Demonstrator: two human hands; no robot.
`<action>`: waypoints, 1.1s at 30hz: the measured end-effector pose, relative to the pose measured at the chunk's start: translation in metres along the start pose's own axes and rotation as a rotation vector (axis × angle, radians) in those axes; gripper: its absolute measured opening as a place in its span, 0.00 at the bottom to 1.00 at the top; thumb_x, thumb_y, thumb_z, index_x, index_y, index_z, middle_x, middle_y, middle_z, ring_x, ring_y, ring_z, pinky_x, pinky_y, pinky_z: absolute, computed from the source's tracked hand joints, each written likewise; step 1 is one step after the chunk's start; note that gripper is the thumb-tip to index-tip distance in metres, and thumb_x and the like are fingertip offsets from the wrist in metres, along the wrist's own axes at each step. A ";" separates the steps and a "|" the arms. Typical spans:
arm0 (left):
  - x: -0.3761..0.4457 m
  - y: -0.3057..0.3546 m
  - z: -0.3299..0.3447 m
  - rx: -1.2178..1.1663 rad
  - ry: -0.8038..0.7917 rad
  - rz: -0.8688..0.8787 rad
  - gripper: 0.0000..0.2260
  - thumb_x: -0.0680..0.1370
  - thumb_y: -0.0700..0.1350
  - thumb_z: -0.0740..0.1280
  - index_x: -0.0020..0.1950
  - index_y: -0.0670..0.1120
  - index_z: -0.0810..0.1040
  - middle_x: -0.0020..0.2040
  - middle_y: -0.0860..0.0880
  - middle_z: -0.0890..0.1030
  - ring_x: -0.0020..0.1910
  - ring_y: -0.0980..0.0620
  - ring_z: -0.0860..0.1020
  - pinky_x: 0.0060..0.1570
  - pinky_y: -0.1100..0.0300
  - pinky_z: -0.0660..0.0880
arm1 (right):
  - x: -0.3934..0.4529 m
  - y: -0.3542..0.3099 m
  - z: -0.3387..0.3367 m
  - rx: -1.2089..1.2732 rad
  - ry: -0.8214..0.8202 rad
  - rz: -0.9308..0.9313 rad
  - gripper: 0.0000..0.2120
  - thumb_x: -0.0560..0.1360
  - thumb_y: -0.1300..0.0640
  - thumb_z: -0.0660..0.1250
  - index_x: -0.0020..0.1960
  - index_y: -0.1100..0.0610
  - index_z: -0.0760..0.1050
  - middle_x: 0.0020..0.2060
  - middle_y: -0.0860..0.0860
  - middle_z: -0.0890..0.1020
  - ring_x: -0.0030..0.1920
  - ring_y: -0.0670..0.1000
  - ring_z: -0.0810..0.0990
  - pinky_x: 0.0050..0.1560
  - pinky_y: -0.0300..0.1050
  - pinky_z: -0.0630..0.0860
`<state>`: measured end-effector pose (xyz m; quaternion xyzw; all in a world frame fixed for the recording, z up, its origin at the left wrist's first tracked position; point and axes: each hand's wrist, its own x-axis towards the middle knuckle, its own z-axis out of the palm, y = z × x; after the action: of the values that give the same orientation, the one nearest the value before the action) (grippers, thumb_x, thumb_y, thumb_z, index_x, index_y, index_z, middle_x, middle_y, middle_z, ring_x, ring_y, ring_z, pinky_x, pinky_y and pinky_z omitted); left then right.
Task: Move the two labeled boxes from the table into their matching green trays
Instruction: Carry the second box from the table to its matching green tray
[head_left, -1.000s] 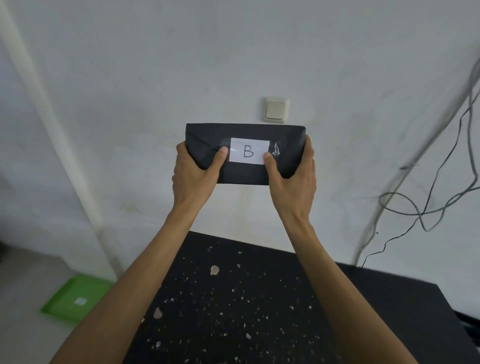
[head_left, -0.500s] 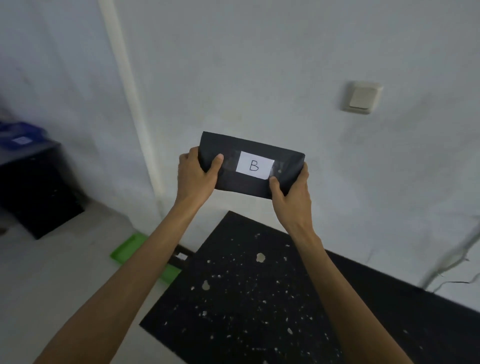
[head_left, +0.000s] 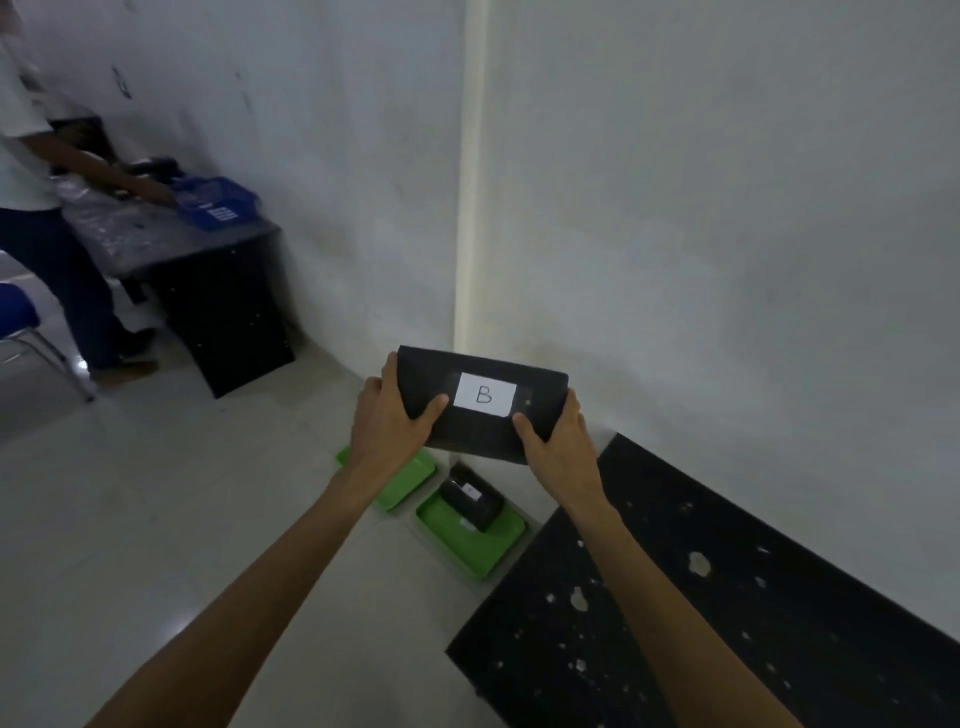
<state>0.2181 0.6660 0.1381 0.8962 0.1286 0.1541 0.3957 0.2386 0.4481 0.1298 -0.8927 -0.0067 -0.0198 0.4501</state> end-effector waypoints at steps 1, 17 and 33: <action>0.007 -0.022 -0.007 0.036 -0.013 -0.014 0.41 0.73 0.64 0.68 0.79 0.51 0.54 0.65 0.38 0.72 0.63 0.40 0.72 0.58 0.45 0.73 | 0.003 -0.006 0.022 -0.017 -0.020 0.009 0.44 0.77 0.40 0.65 0.82 0.55 0.45 0.73 0.56 0.69 0.69 0.58 0.74 0.65 0.56 0.73; 0.124 -0.267 -0.009 0.261 -0.352 -0.325 0.40 0.76 0.64 0.64 0.81 0.51 0.50 0.66 0.38 0.70 0.64 0.39 0.71 0.59 0.44 0.74 | 0.085 -0.009 0.295 -0.081 -0.328 0.311 0.49 0.78 0.45 0.67 0.81 0.59 0.36 0.74 0.62 0.68 0.70 0.62 0.73 0.69 0.57 0.72; 0.429 -0.431 0.027 0.222 -0.608 -0.389 0.44 0.74 0.55 0.73 0.81 0.51 0.50 0.69 0.39 0.71 0.67 0.39 0.72 0.62 0.46 0.70 | 0.323 -0.028 0.508 0.005 -0.305 0.551 0.49 0.77 0.48 0.68 0.81 0.60 0.38 0.72 0.61 0.71 0.69 0.61 0.74 0.67 0.56 0.73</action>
<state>0.5760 1.0809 -0.1274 0.8972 0.1889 -0.2120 0.3383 0.5756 0.8710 -0.1360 -0.8525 0.1681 0.2368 0.4346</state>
